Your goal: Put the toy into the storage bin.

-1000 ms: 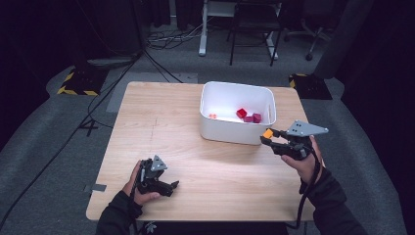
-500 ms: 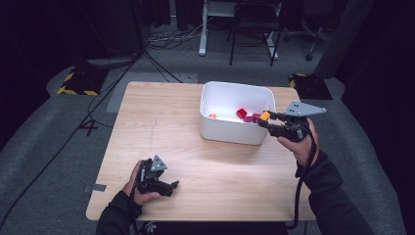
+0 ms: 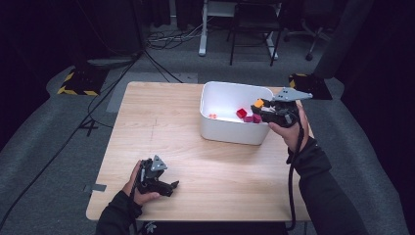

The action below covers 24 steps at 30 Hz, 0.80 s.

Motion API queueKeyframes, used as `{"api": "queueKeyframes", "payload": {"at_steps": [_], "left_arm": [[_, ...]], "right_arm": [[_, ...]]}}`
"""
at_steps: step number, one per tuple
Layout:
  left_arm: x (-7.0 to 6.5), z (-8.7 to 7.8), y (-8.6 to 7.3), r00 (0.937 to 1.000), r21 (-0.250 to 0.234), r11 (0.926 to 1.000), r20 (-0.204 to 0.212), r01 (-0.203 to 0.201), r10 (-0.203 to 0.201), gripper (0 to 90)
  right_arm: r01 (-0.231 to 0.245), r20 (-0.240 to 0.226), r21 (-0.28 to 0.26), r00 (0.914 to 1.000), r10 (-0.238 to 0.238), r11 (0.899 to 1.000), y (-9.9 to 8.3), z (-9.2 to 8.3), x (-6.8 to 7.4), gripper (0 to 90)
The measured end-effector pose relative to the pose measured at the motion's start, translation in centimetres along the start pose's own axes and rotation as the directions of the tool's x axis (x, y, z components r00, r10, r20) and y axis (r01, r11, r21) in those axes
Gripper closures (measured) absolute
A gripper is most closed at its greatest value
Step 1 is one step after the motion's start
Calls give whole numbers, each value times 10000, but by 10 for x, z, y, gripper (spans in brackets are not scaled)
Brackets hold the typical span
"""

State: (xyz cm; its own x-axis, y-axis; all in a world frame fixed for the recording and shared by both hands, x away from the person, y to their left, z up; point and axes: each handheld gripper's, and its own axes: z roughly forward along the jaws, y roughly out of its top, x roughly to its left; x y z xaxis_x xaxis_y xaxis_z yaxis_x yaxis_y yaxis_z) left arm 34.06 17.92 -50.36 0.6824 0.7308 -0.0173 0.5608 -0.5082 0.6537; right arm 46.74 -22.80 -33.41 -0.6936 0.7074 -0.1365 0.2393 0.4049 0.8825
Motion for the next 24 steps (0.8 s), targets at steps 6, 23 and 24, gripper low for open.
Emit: {"api": "queueKeyframes", "payload": {"at_steps": [6,23,24], "left_arm": [[0,0,0,10000,2,10000,-1,-3,3,3],[0,0,0,10000,5,10000,-3,-5,5,3],[0,0,0,10000,2,10000,-17,-3,3,3]], "right_arm": [[-34,26,232,10000,33,9997,-2,10,-2,592],[-253,97,493,9996,249,9985,-5,21,-2,514],[-178,23,462,9998,177,9988,-5,20,-2,515]]}}
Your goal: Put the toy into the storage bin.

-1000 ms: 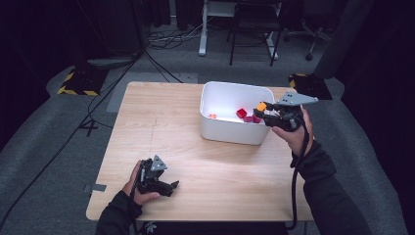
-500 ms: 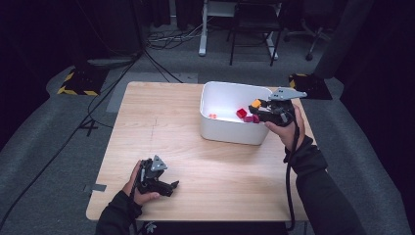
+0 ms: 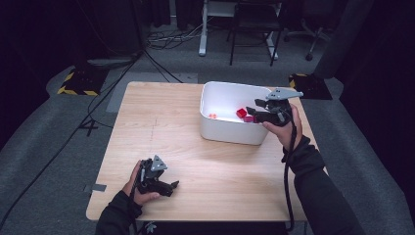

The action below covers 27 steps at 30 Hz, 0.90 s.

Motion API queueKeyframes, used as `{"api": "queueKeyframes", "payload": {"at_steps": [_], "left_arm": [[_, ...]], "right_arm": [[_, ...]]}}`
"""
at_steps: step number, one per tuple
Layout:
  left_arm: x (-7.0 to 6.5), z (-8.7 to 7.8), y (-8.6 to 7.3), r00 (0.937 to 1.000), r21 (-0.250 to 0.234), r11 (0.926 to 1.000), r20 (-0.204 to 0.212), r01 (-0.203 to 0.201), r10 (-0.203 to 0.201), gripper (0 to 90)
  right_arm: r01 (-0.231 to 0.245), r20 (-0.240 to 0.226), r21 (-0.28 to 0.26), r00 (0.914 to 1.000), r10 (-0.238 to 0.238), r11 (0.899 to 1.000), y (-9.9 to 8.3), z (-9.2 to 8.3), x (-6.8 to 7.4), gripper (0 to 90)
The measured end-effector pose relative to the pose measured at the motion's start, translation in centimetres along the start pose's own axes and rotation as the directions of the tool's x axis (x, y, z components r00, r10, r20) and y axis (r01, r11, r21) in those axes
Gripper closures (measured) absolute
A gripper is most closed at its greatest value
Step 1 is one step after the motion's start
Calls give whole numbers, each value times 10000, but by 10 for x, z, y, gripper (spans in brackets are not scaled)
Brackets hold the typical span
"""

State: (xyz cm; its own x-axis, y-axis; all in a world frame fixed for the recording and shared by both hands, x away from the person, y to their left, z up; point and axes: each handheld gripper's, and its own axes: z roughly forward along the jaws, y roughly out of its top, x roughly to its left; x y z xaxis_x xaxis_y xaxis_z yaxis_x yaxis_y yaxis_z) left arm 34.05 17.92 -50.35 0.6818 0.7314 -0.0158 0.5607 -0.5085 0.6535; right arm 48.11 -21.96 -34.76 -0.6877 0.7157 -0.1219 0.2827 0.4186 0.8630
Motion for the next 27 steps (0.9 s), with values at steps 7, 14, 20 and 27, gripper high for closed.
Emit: {"api": "queueKeyframes", "payload": {"at_steps": [7,14,20,27], "left_arm": [[0,0,0,10000,3,10000,17,-1,1,3],[0,0,0,10000,2,10000,17,1,-1,3],[0,0,0,10000,1,10000,18,4,-4,3],[0,0,0,10000,-2,10000,17,3,-3,2]], "right_arm": [[-108,-98,-147,9999,107,9998,-2,-7,1,494],[-188,-186,-170,9997,185,9997,-7,-12,3,431],[-115,-153,-425,9998,109,9990,-10,-19,3,355],[-51,-126,-466,9999,45,9989,-14,-30,5,287]]}}
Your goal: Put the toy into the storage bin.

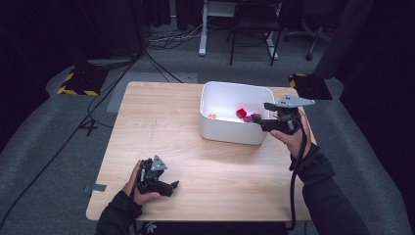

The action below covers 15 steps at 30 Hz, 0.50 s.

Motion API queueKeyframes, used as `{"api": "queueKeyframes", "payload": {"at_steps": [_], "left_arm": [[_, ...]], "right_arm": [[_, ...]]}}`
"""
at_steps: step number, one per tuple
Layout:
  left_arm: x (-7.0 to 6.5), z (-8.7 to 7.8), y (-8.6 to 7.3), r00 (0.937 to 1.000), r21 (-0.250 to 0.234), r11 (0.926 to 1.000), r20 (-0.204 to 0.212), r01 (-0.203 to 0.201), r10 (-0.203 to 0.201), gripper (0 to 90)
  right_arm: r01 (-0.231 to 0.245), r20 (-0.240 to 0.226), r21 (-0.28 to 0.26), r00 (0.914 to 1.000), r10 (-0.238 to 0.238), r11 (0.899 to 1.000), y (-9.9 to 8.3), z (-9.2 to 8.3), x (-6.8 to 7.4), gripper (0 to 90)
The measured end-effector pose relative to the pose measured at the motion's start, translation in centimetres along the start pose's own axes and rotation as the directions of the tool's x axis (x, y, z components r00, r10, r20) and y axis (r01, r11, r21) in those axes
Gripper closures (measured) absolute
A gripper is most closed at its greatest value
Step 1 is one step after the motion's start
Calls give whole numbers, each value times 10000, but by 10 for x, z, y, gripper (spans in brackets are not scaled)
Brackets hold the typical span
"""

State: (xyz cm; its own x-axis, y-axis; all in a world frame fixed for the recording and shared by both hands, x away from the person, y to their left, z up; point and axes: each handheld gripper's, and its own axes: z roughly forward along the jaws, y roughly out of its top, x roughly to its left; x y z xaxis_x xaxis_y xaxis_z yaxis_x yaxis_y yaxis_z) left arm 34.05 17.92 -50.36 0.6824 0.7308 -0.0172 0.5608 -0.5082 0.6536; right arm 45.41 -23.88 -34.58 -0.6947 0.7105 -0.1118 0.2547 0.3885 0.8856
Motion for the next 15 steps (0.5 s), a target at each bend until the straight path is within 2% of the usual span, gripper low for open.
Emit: {"api": "queueKeyframes", "payload": {"at_steps": [7,15], "left_arm": [[0,0,0,10000,3,10000,2,1,-1,3],[0,0,0,10000,-1,10000,4,6,-6,3]], "right_arm": [[279,-33,-156,9996,-279,9995,-5,-12,4,267],[548,-43,-37,9985,-548,9985,-12,-24,10,245]]}}
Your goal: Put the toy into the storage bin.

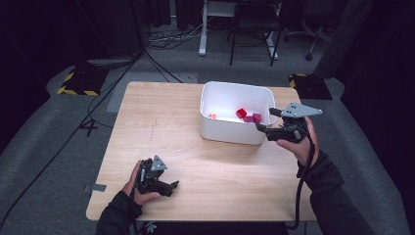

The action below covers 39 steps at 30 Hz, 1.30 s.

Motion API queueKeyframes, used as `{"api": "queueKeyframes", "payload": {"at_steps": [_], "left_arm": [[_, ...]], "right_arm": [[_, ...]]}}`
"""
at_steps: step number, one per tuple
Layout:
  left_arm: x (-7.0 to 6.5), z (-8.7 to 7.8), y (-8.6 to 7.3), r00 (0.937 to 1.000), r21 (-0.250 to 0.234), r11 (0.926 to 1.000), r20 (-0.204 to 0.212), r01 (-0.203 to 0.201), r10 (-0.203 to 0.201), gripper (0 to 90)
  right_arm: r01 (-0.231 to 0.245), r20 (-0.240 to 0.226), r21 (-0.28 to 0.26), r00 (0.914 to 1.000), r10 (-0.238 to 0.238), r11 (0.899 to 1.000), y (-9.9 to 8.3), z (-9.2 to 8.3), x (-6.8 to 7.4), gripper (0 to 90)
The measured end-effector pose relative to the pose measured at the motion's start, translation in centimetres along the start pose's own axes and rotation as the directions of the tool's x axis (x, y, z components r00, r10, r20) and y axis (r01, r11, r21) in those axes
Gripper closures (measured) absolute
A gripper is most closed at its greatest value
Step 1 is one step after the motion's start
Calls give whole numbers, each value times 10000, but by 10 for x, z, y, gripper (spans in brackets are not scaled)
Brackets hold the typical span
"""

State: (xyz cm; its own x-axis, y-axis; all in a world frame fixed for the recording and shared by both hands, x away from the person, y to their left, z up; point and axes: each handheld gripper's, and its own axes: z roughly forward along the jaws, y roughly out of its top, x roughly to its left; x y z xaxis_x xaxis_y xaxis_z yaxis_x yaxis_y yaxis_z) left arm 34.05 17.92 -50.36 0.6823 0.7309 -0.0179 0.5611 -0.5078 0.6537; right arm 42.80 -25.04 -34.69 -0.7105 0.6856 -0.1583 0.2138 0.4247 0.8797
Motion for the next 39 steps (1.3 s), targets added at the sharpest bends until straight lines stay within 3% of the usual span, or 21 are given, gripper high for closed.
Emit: {"api": "queueKeyframes", "payload": {"at_steps": [16,39], "left_arm": [[0,0,0,10000,3,10000,-1,-3,3,3],[0,0,0,10000,3,10000,1,-5,5,3]], "right_arm": [[156,126,230,9998,-159,9996,-19,-16,1,242],[442,24,1206,9990,-448,9917,-64,-9,13,229]]}}
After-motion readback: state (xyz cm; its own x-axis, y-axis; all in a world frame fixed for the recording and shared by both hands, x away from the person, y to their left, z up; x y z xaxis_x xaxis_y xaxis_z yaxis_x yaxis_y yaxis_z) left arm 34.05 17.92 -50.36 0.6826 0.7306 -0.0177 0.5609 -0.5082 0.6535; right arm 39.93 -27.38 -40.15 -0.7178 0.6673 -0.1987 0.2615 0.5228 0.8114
